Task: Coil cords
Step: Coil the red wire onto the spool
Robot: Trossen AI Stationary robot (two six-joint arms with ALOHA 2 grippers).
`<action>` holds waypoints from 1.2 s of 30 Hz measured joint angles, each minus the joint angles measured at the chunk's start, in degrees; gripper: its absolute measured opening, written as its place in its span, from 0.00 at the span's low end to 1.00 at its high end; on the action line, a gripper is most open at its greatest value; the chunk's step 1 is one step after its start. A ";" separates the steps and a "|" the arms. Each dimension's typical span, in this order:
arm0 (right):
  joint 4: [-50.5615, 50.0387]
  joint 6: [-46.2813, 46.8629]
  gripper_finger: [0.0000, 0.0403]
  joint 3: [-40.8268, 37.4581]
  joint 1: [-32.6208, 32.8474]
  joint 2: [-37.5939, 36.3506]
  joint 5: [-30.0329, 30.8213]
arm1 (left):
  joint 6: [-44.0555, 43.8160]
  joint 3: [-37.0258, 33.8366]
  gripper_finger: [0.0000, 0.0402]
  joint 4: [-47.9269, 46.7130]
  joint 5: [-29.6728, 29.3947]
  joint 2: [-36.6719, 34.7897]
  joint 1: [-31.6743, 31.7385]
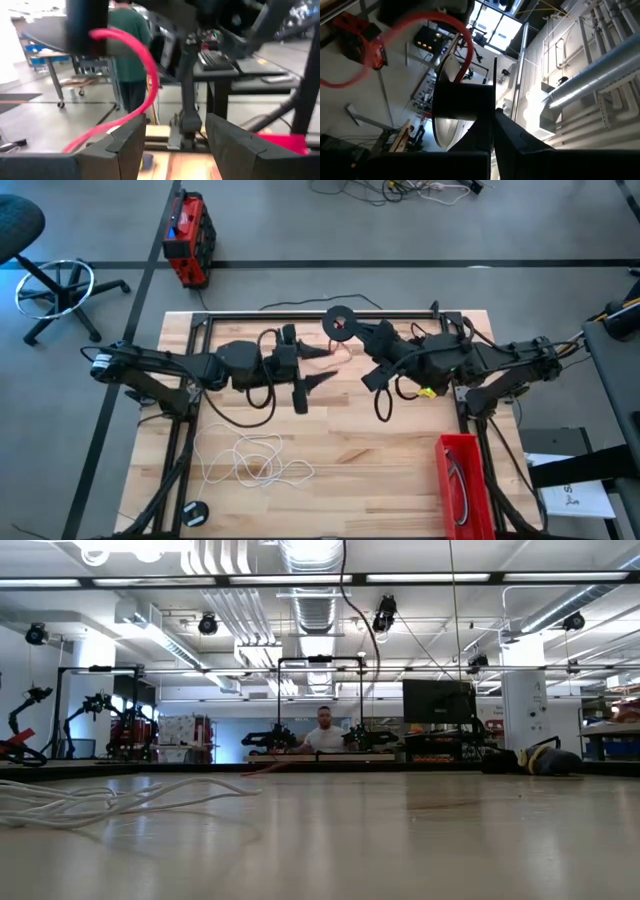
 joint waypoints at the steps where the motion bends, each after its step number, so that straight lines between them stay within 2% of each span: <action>1: 0.02 -0.02 0.00 0.00 0.01 0.00 0.14 | -0.10 0.05 0.50 -1.23 -0.22 0.01 0.00; 5: -0.02 -0.07 0.00 -0.02 0.02 -0.05 1.72 | -0.31 0.31 0.50 -6.24 -2.95 -1.20 0.02; 9: 0.23 0.54 0.00 -0.02 0.02 -0.44 1.71 | -0.58 0.05 0.50 -1.66 -2.57 -1.61 0.02; 13: 0.14 0.96 0.00 -0.04 0.00 0.10 0.09 | -0.24 -1.08 0.50 3.81 3.60 0.97 0.26; 15: 0.02 1.88 0.00 -0.05 0.00 0.42 -0.52 | -0.18 -1.78 0.50 8.03 4.59 2.35 0.26; 17: -0.21 3.05 0.00 -0.17 0.02 0.48 -1.07 | -0.12 -2.22 0.50 10.16 4.08 3.03 0.32; 20: 0.03 3.19 0.00 -0.31 0.00 0.37 -1.06 | -0.31 -2.34 0.50 10.52 0.28 3.66 0.32; 23: 0.01 3.65 0.00 -0.37 0.02 0.39 -1.02 | -0.35 -2.43 0.48 10.44 -0.30 3.81 0.37; 27: 0.51 3.94 0.00 -0.09 0.02 0.32 -1.04 | -0.52 -2.43 0.39 10.10 -0.24 3.86 0.29; 34: 0.65 6.76 0.00 -0.09 0.02 0.17 -1.35 | -1.44 -3.26 0.06 9.00 -0.26 4.05 0.31; 36: 0.64 6.76 0.00 -0.09 0.02 -0.03 -1.40 | -1.63 -3.54 0.02 8.77 -0.26 4.05 0.24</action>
